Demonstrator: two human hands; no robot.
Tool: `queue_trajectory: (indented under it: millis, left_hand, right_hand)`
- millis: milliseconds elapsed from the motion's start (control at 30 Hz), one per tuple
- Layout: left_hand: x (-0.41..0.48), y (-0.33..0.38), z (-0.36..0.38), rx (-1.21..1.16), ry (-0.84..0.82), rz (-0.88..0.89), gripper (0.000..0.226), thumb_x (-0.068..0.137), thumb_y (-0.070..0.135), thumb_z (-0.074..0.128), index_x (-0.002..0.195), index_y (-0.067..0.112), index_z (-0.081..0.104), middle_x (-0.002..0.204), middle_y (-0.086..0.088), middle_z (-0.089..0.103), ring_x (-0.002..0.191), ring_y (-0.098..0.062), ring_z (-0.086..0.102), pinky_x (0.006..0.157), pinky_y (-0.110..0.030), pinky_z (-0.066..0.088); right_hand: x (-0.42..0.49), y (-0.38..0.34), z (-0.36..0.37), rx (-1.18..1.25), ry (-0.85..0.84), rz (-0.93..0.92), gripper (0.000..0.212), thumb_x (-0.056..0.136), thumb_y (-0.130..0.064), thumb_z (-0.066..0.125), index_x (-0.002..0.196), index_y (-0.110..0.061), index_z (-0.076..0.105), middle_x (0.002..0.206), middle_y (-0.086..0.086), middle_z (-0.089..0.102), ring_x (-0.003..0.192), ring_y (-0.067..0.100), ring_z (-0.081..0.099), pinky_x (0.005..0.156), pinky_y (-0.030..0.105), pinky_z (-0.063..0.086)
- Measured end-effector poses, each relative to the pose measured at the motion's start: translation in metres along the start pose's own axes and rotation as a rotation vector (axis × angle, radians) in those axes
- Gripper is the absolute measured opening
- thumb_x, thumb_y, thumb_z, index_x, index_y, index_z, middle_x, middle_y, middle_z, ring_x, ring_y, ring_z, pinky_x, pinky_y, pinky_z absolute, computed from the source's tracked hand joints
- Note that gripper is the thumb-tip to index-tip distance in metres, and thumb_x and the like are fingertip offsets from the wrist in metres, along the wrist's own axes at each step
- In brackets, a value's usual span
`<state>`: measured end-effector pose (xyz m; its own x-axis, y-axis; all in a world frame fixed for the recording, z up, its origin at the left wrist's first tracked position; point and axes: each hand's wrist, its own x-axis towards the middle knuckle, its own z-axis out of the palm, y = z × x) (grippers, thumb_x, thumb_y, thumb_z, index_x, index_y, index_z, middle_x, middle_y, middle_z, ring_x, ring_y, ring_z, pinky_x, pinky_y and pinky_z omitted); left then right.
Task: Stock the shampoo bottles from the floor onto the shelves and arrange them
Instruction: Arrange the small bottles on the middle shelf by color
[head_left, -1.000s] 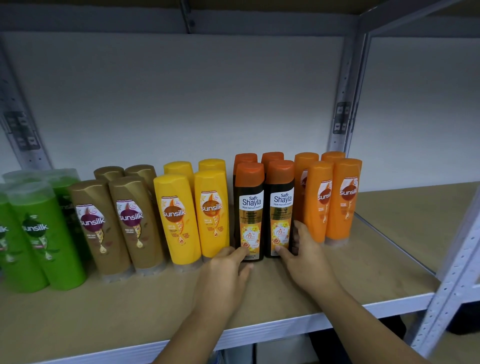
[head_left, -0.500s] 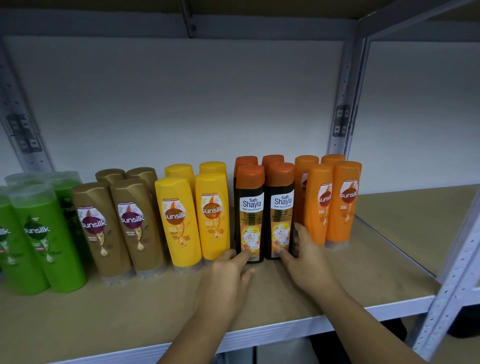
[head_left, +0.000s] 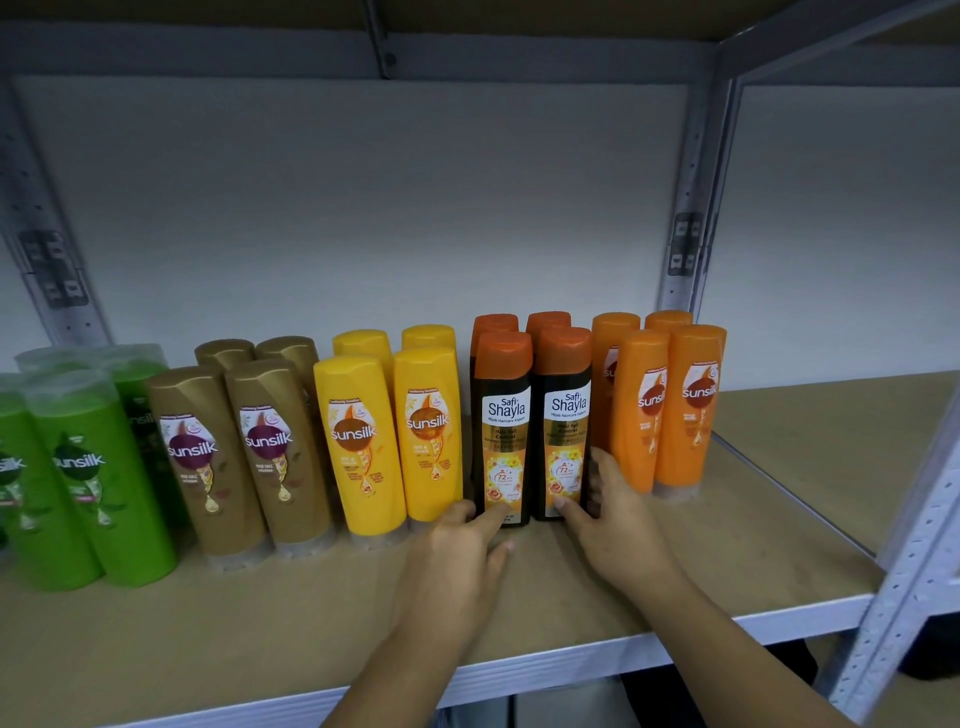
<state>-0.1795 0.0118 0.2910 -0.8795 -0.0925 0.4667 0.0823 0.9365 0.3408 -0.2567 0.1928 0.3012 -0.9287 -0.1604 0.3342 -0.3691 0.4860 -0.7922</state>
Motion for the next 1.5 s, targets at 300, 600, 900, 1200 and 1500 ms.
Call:
queue_trajectory:
  millis: [300, 600, 900, 1200, 1500]
  left_hand:
    - [-0.001, -0.002, 0.003, 0.005, -0.020, 0.004, 0.051, 0.101, 0.045, 0.052, 0.149, 0.043, 0.039, 0.145, 0.003, 0.047, 0.126, -0.014, 0.051, 0.095, -0.026, 0.049]
    - [-0.001, 0.000, -0.001, 0.033, -0.028, 0.015, 0.051, 0.101, 0.046, 0.050, 0.151, 0.042, 0.038, 0.143, 0.004, 0.048, 0.124, -0.013, 0.051, 0.093, -0.025, 0.047]
    - [-0.019, 0.015, -0.037, -0.131, -0.091, 0.148, 0.049, 0.099, 0.045, 0.055, 0.146, 0.034, 0.050, 0.145, 0.015, 0.048, 0.128, -0.005, 0.047, 0.102, -0.019, 0.041]
    - [0.070, 0.045, -0.157, -0.048, 0.105, 0.357, 0.031, 0.097, 0.039, 0.058, 0.125, 0.026, 0.064, 0.122, 0.008, 0.064, 0.115, -0.012, 0.057, 0.093, -0.031, 0.049]
    - [0.223, 0.050, -0.184, 0.139, -0.280, 0.188, 0.043, 0.091, 0.048, 0.065, 0.129, 0.027, 0.062, 0.126, 0.002, 0.064, 0.108, -0.017, 0.059, 0.088, -0.031, 0.051]
  right_hand:
    - [-0.001, 0.001, 0.000, -0.011, 0.006, -0.009, 0.064, 0.092, -0.020, 0.070, 0.145, -0.031, 0.036, 0.139, -0.009, 0.056, 0.130, 0.010, 0.052, 0.107, 0.038, 0.047]
    - [-0.003, -0.001, -0.005, -0.034, -0.063, -0.046, 0.063, 0.094, -0.022, 0.066, 0.148, -0.032, 0.034, 0.143, -0.013, 0.053, 0.133, 0.007, 0.049, 0.109, 0.037, 0.046]
    - [-0.050, -0.046, -0.040, -0.143, -0.078, -0.164, 0.054, 0.097, -0.024, 0.062, 0.144, -0.038, 0.041, 0.118, -0.038, 0.048, 0.113, -0.008, 0.053, 0.084, -0.002, 0.039]
    - [0.005, -0.147, -0.132, -0.413, -0.006, -0.373, 0.042, 0.099, -0.036, 0.056, 0.139, -0.025, 0.057, 0.138, -0.009, 0.059, 0.126, 0.010, 0.053, 0.102, 0.028, 0.045]
    - [0.133, -0.195, -0.129, -0.590, -0.360, -0.220, 0.041, 0.096, -0.038, 0.059, 0.136, -0.032, 0.057, 0.140, -0.006, 0.056, 0.117, 0.008, 0.055, 0.094, 0.026, 0.044]
